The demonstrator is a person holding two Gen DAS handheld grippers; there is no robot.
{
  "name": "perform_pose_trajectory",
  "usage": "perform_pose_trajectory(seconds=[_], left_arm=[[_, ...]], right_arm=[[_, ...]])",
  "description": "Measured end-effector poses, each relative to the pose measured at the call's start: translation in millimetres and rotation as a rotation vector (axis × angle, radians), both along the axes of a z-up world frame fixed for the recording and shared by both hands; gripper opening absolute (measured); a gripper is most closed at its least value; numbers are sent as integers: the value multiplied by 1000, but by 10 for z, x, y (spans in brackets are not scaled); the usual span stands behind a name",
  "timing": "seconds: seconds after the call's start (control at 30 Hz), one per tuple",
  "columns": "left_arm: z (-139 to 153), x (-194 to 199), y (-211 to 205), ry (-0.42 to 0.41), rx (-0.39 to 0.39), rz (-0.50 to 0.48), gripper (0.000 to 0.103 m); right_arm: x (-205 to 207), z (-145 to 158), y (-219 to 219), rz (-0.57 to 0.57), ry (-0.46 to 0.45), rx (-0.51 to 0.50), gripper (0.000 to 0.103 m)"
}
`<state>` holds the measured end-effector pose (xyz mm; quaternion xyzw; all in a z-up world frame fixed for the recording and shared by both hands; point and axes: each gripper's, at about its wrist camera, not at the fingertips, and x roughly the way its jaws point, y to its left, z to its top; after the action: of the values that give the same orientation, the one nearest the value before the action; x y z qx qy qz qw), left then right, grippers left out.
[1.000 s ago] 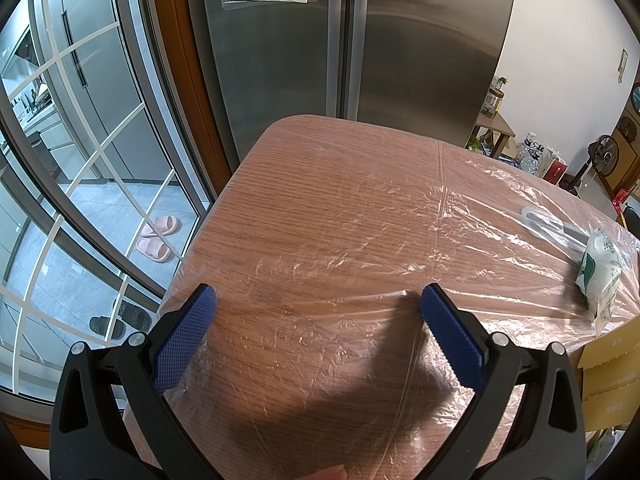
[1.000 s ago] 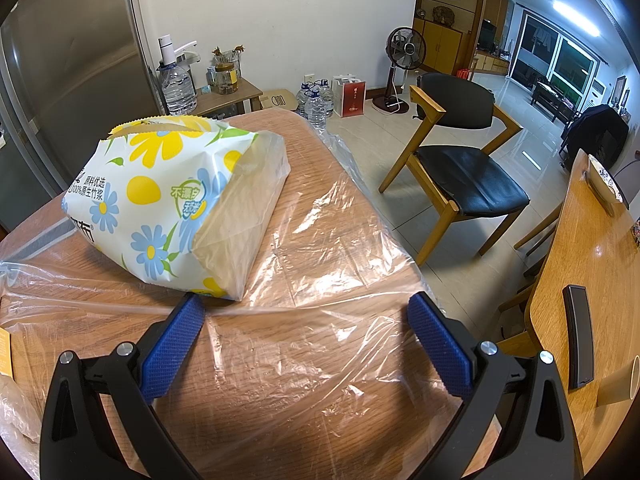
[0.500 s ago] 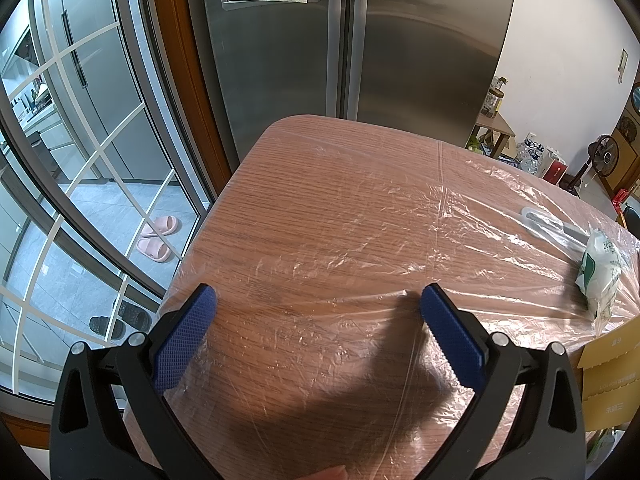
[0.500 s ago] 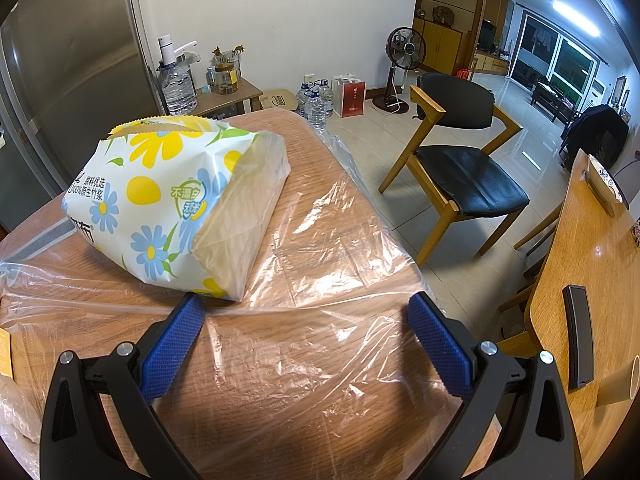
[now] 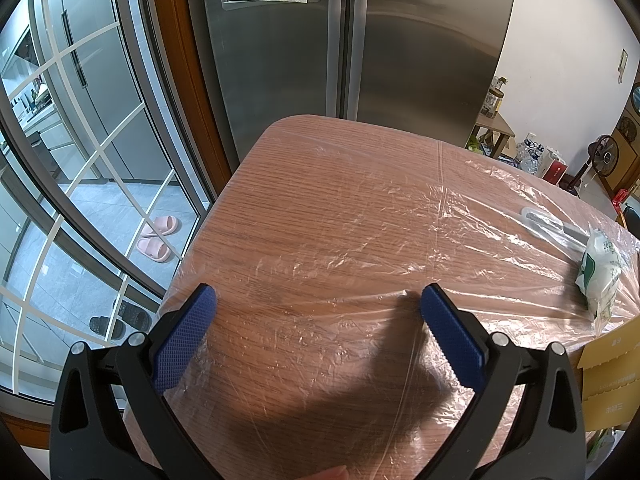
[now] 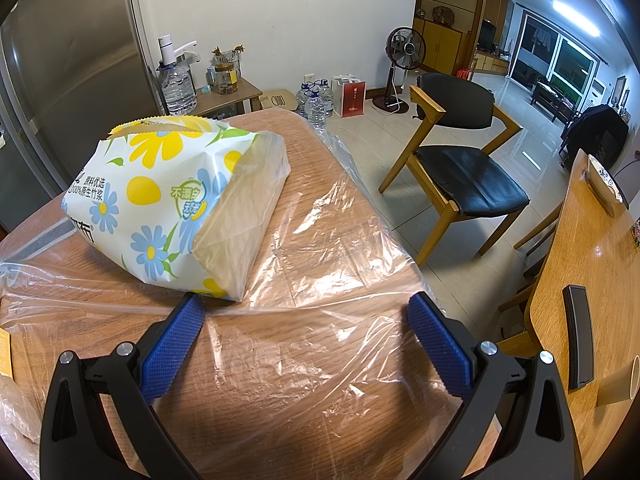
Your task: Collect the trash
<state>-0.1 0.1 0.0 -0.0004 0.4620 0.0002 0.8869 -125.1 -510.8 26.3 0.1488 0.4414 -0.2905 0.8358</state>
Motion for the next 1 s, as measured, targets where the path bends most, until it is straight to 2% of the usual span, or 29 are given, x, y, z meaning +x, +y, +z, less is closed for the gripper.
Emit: perform_pose_trajectory(seconds=[0.67, 0.8, 0.9, 1.0], left_arm=[[0, -2, 3, 0, 0, 1, 102], [5, -5, 3, 6, 0, -7, 102], [200, -75, 61, -33, -51, -7, 101], [455, -181, 73, -88, -94, -26, 101]], right_arm=[[-4, -1, -1, -1, -1, 0, 99], [-3, 9, -11, 29, 12, 13, 99], [-85, 193, 46, 47, -31, -12, 99], [-209, 518, 227, 95, -89, -51, 99]])
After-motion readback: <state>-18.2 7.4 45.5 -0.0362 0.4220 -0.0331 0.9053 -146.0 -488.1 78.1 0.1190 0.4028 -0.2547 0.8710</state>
